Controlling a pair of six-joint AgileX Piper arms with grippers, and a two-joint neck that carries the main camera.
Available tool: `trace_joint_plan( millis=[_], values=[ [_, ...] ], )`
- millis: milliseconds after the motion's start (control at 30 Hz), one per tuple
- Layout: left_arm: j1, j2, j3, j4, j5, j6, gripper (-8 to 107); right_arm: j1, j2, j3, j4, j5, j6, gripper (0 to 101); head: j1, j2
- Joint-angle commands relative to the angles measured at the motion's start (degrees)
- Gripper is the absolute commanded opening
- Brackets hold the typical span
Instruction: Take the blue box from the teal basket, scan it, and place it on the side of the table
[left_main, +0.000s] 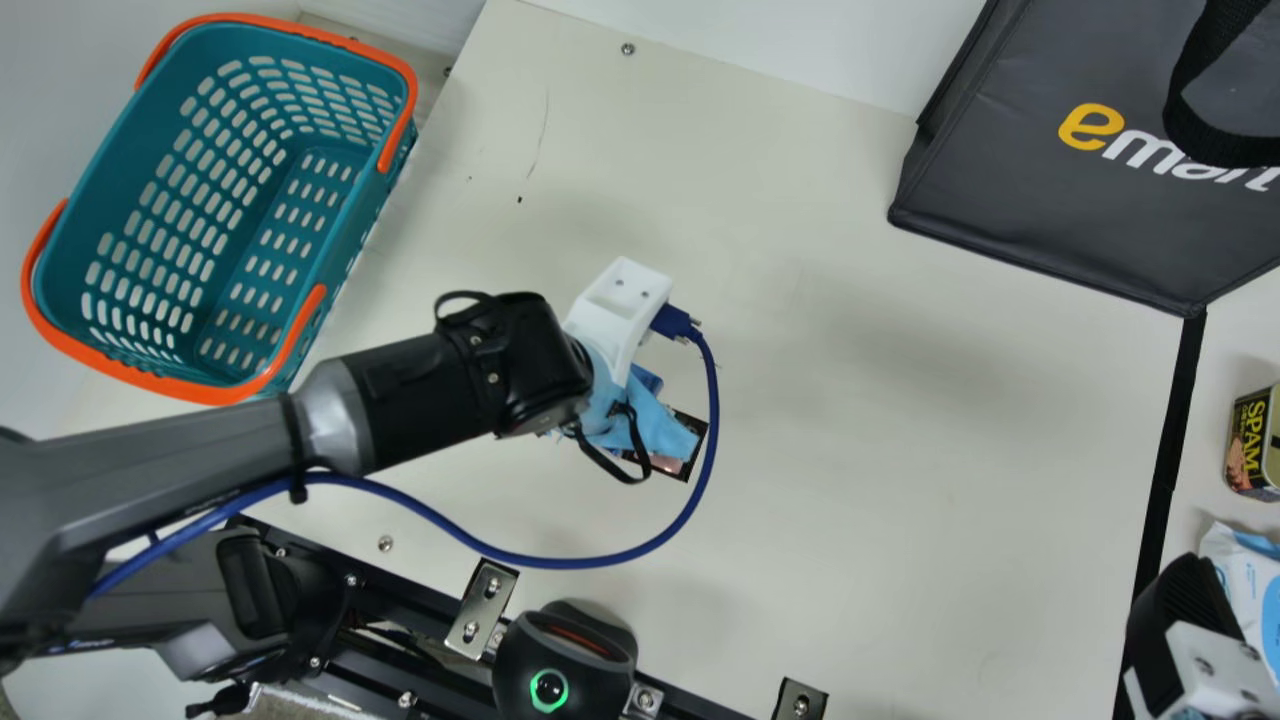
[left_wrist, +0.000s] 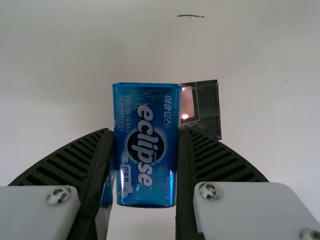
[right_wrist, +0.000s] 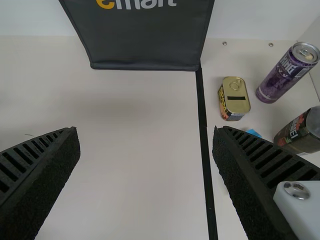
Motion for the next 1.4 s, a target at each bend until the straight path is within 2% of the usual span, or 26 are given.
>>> trace_joint_plan(
  millis=[0,533,900,1133,1367],
  values=[
    [-0.73,0.70,-0.12,0.08,-0.36,-1.25,-8,0.00,0.00,0.00,0.00,0.00,0.00,95,-1.75,0.14],
    [-4.99,5.40,-0.01,2.99,-4.61,-11.79,-8,0.00,0.00,0.00,0.00,0.05,0.00,95,-1.75,0.14],
    [-6.34,7.09,-0.71,4.34,-5.40,-16.08,-8,0.00,0.00,0.00,0.00,0.05,0.00,95,-1.75,0.14],
    [-7.44,7.77,-3.31,4.94,-3.47,-17.37,-8,0.00,0.00,0.00,0.00,0.00,0.00,95,-1.75,0.14],
    [-8.75,9.82,-8.33,5.01,-0.68,-18.31,-8,0.00,0.00,0.00,0.00,0.00,0.00,95,-1.75,0.14]
  ],
)
